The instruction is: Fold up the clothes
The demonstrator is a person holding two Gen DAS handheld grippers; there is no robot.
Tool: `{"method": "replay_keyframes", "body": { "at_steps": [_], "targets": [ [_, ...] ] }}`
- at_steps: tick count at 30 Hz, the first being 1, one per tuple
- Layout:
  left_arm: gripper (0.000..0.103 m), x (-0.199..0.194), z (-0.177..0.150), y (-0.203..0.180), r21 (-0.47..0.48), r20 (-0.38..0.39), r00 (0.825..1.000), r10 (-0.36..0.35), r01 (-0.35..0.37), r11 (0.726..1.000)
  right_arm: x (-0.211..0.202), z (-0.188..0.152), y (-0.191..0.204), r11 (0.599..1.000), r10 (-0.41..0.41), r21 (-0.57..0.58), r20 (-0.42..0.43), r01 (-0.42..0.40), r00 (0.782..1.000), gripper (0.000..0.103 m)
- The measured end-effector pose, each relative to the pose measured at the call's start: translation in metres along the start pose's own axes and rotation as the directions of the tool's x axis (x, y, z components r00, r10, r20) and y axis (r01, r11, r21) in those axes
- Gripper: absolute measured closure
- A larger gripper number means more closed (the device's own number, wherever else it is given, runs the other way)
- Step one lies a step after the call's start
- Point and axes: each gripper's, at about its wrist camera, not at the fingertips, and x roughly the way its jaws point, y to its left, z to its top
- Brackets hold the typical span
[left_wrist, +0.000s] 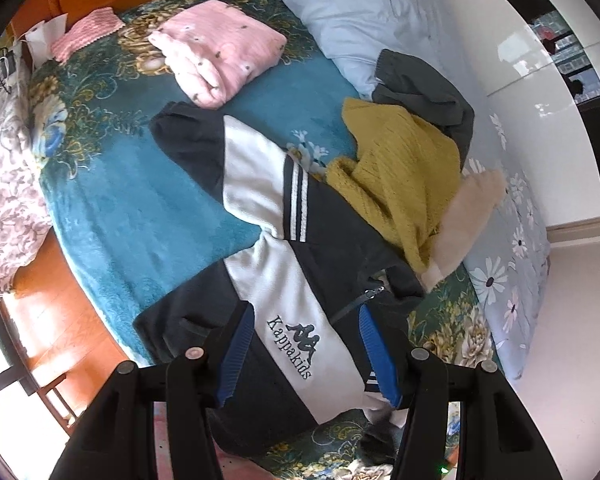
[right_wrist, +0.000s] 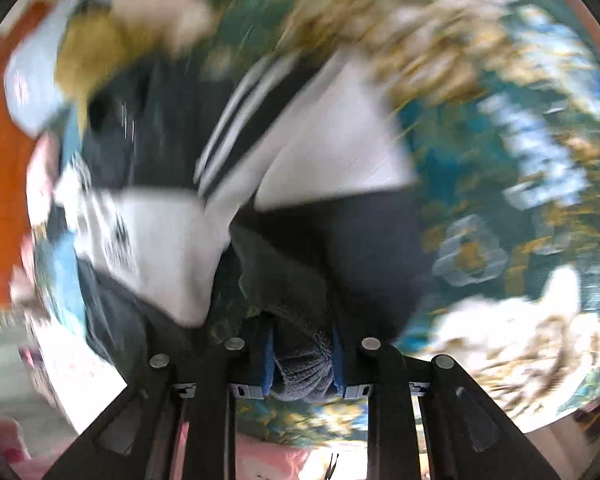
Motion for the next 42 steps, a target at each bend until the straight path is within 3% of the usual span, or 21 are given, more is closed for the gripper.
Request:
{"method": "replay_keyframes", "body": {
  "at_steps": [5,8,12,19,21,24,31,36,39,42],
  "targets": [
    [0.044,0.005,-0.003,0.0,-0.01,-0.012,1.0,-0.009,0.009,1.0,-0.081,0.031,-0.09,0.972,-0.091,0.23,0.197,0.044,0.976,0.08],
    [0.044,0.004,-0.004,0.003,-0.012,-0.01,1.0,-0.006,0.006,1.0,-0.098,0.045,-0.142,0.937,-0.113,0.349,0.233,0.025,0.966,0.082],
    [0.044,-0.003,-0.002,0.011,-0.029,0.006,1.0,0.003,-0.003,1.0,-0.086,0.053,-0.184,0.9,-0.116,0.437,0.209,0.013,0.971,0.082],
    [0.044,-0.013,0.006,0.032,-0.075,0.031,1.0,0.004,-0.002,0.997,-0.069,0.045,-0.192,0.91,-0.012,0.411,0.162,-0.057,0.987,0.074],
    [0.044,-0.011,0.009,0.041,-0.098,0.029,1.0,-0.001,0.004,0.995,-0.084,0.047,-0.184,0.927,-0.034,0.373,0.179,-0.035,0.983,0.067],
    [0.044,-0.005,0.014,0.055,-0.134,0.025,1.0,-0.007,0.01,0.991,-0.109,0.05,-0.17,0.942,-0.103,0.334,0.206,0.029,0.973,0.066],
    [0.044,0.021,0.035,0.09,-0.18,-0.001,0.999,-0.04,0.039,0.983,-0.139,0.058,-0.081,0.971,-0.075,0.239,0.314,-0.003,0.946,0.046],
    [0.044,0.047,0.076,0.132,-0.192,-0.015,0.999,-0.038,0.034,0.981,-0.086,0.048,0.028,0.975,0.062,0.193,0.24,-0.111,0.969,0.045],
    [0.044,0.068,0.112,0.168,-0.223,-0.021,0.999,-0.048,0.042,0.974,-0.062,0.039,0.101,0.979,0.082,0.168,0.2,-0.117,0.976,0.045],
    [0.044,0.097,0.152,0.218,-0.306,-0.042,0.997,-0.07,0.054,0.951,-0.053,0.034,0.163,0.984,0.076,0.144,0.182,-0.103,0.98,0.045]
  ]
}}
